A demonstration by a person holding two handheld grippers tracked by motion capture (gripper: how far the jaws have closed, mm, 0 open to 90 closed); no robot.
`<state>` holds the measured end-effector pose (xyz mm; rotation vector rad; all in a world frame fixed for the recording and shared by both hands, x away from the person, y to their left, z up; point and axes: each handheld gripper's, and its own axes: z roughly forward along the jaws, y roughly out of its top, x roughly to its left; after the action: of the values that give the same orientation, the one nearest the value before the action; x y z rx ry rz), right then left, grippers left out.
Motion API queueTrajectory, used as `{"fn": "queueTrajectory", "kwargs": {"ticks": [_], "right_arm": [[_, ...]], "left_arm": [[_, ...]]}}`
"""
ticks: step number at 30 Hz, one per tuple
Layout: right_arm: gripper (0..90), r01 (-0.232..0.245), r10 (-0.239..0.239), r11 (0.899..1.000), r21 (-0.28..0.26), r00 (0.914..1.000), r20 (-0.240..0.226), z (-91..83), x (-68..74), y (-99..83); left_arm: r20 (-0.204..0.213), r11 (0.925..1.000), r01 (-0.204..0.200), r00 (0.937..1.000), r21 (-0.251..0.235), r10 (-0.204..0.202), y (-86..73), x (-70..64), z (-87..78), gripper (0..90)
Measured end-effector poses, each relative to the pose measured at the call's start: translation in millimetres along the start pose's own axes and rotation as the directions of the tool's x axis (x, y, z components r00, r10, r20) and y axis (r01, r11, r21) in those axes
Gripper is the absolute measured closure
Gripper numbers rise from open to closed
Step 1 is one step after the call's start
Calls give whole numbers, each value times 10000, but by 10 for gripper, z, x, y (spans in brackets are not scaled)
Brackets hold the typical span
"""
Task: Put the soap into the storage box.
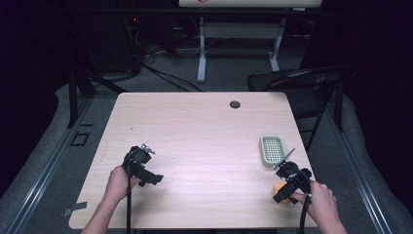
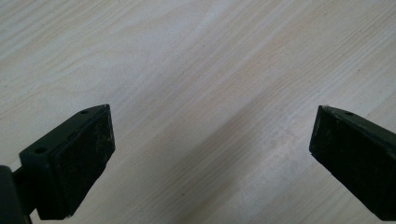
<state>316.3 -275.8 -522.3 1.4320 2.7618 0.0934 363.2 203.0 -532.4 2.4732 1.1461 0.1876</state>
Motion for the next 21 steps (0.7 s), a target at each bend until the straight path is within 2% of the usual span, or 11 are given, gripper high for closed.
{"fn": "queueTrajectory", "kwargs": {"ticks": [4, 5, 8, 9, 11, 13, 14, 18, 19, 20, 21], "right_arm": [[0, -355, 351, 9991, -220, 9992, -205, 75, -9, 25], [0, -3, 5, 9996, 293, 10000, -80, 71, -44, 64], [0, -32, 34, 9997, 231, 9999, -98, 89, -49, 73], [0, -505, 493, 9978, -419, 9984, -281, 146, -19, 55], [0, 11, -8, 9997, 234, 10000, -97, 119, -26, 89], [0, 103, -99, 9993, 356, 9999, -107, 119, -20, 99], [0, -252, 251, 9997, -45, 9995, -180, 171, 17, 87], [0, -182, 186, 9995, 251, 9997, -148, 175, 4, 93], [35, -638, 636, 9975, -312, 9980, -60, 199, 29, 73], [35, -638, 636, 9975, -312, 9980, -60, 199, 29, 73], [46, -291, 290, 9995, 132, 9995, 81, 160, 13, 92]], "left_arm": [[-2, 10000, 11, 10000, -3, -11, 0, 1, 0, 2], [4, 10000, 15, 10000, -6, -15, -1, 3, 1, 2], [15, 10000, 42, 10000, -21, -42, -4, 7, 4, 2], [15, 10000, 37, 10000, -22, -37, -4, 7, 4, 2], [25, 10000, 12, 10000, -9, -12, -2, 4, 4, 2], [21, 10000, 7, 10000, -7, -7, -2, 1, 3, 2], [-2, 10000, 9, 10000, -10, -9, -1, -3, 1, 2], [2, 10000, -2, 10000, -12, 2, 0, -3, 1, 2], [17, 10000, 5, 10000, 2, -5, -1, -1, 2, 2], [17, 10000, 5, 10000, 2, -5, -1, -1, 2, 2], [20, 10000, 14, 10000, -3, -14, -1, 1, 3, 2]]}}
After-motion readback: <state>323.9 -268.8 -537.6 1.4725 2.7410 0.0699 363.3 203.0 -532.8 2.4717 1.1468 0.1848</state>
